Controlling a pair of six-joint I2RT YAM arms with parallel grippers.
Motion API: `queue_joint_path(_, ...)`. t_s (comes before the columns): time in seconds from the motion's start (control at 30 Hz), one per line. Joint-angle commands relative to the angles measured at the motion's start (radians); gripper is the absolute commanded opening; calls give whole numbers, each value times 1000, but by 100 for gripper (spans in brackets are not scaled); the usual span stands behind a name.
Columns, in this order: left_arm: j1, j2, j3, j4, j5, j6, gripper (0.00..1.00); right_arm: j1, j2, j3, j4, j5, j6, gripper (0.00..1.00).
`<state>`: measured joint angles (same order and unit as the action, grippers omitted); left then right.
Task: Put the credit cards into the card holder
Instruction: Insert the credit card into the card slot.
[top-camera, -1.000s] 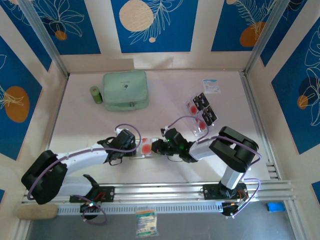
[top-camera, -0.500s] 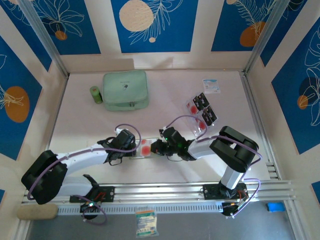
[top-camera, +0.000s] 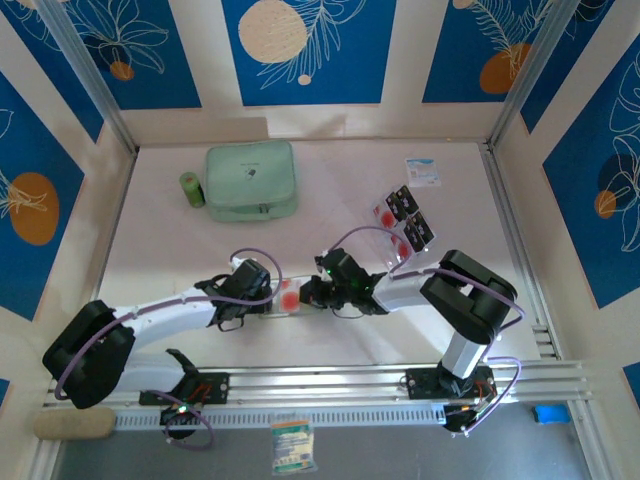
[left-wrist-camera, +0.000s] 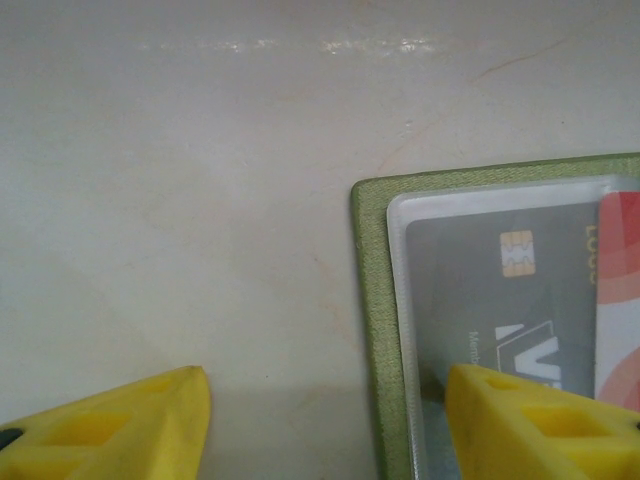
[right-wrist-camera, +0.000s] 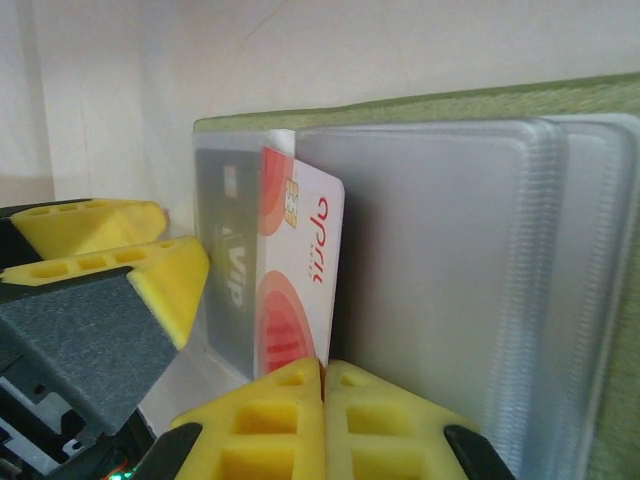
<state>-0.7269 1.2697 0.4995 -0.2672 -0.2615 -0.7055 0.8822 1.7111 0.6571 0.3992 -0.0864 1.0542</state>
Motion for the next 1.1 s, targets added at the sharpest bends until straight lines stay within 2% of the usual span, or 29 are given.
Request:
queue_joint_path(0.0,-4,18,-12,11,11,-3,63,0,36,24,-76,-47,-23,0)
queue_joint_path(0.3,-5,28,-9,21,16,-3,63,0,81,70,-99,-75,-20,0)
queue_joint_path(0.43,-5,31,-6,23,18,-3,63,3,113,125,-166,-103,-46,0)
queue_joint_path(0.5,-5,31,-4,22,18,-3,63,4,119,159,-227,-112,-80,7)
queue_joint_path(0.57,-5,28,-1,20,18,-2,63,-2,107,190,-292,-115,-122,22)
queue_joint_path(0.67,-5,17,1,11,16,-2,63,-11,58,216,-375,-97,-179,33)
queue_joint_path(0.87,-4,-27,-2,-17,1,-3,64,-12,19,288,-509,-44,-258,30)
queue_joint_path(1.07,-3,-68,-22,-30,-18,-18,64,-6,61,345,-534,-35,-276,17)
